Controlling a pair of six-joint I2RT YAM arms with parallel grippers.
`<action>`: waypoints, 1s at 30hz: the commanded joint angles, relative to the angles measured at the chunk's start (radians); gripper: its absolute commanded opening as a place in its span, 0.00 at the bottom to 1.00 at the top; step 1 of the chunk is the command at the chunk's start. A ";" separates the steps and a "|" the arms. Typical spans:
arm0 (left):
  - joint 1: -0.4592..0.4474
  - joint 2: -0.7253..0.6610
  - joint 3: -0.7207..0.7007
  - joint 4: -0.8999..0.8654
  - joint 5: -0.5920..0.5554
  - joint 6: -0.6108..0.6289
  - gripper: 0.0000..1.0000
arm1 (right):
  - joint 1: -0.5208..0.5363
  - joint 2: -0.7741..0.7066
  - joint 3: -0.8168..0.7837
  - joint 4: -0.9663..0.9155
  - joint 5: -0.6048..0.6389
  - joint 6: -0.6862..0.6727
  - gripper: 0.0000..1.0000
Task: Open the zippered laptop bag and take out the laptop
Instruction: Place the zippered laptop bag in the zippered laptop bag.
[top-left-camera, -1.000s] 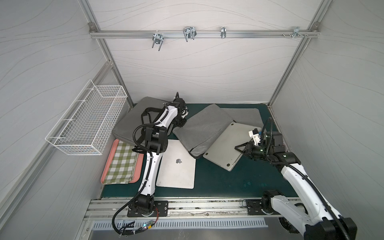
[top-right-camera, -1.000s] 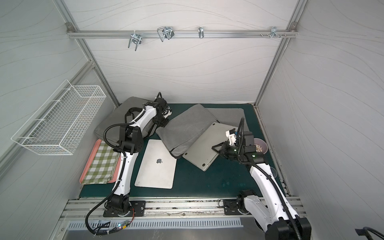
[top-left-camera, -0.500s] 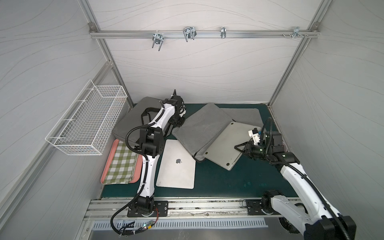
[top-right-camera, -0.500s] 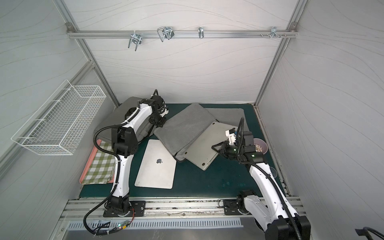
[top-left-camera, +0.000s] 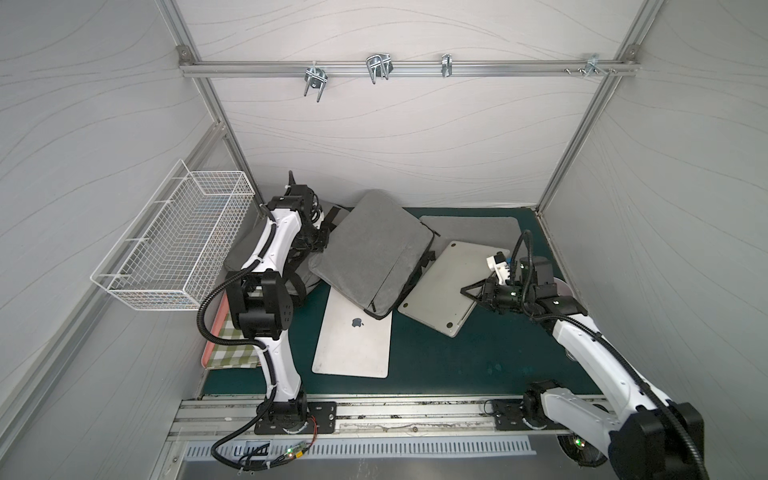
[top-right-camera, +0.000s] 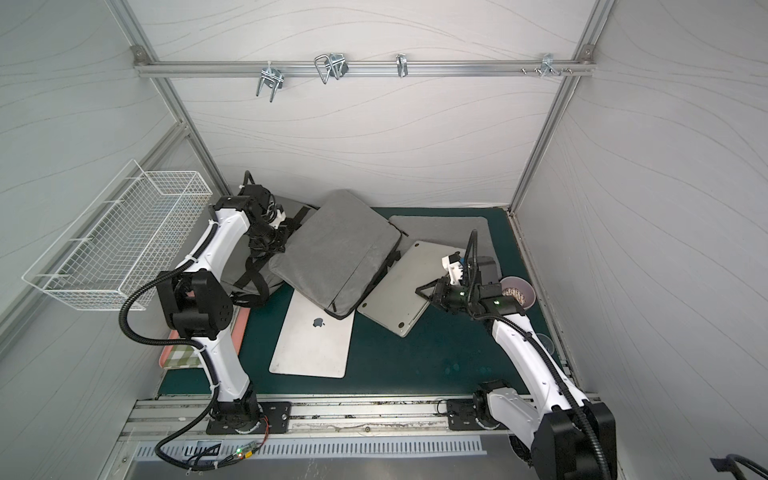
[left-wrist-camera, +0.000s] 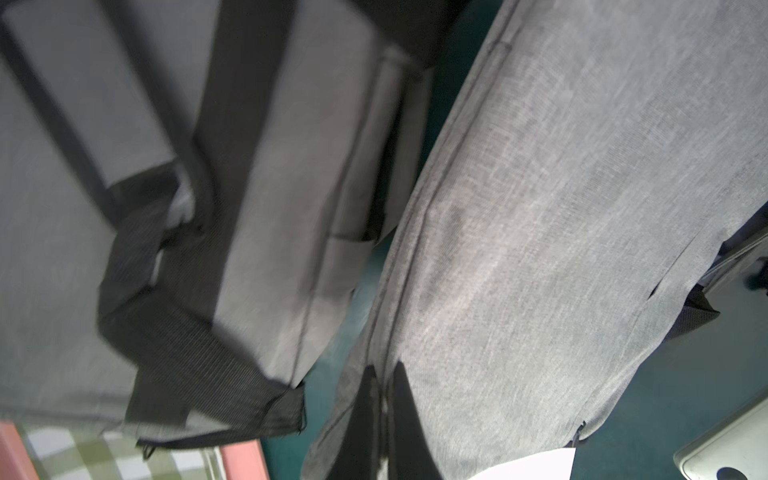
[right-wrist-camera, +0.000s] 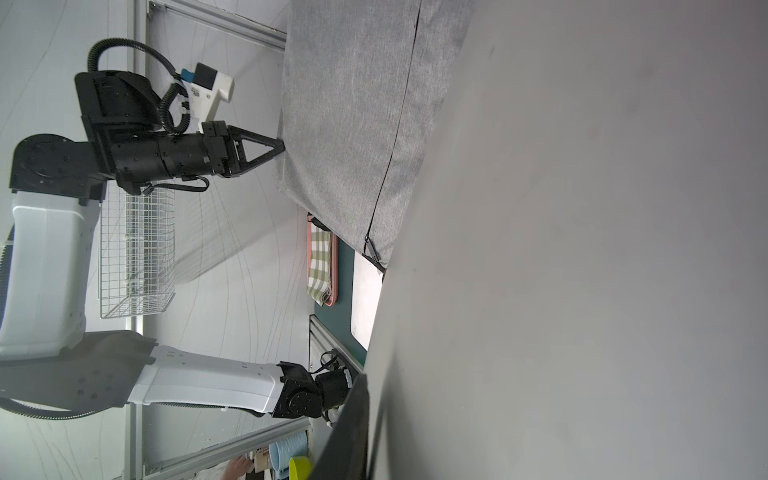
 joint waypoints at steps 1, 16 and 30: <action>0.042 -0.064 -0.027 0.067 -0.047 -0.044 0.00 | 0.010 -0.012 0.070 0.168 -0.078 -0.026 0.00; 0.066 -0.075 -0.010 0.159 -0.749 0.002 0.00 | 0.025 -0.009 0.047 0.197 -0.068 -0.017 0.00; 0.068 0.040 -0.058 0.409 -1.149 0.193 0.00 | 0.039 -0.016 0.005 0.234 -0.058 0.008 0.00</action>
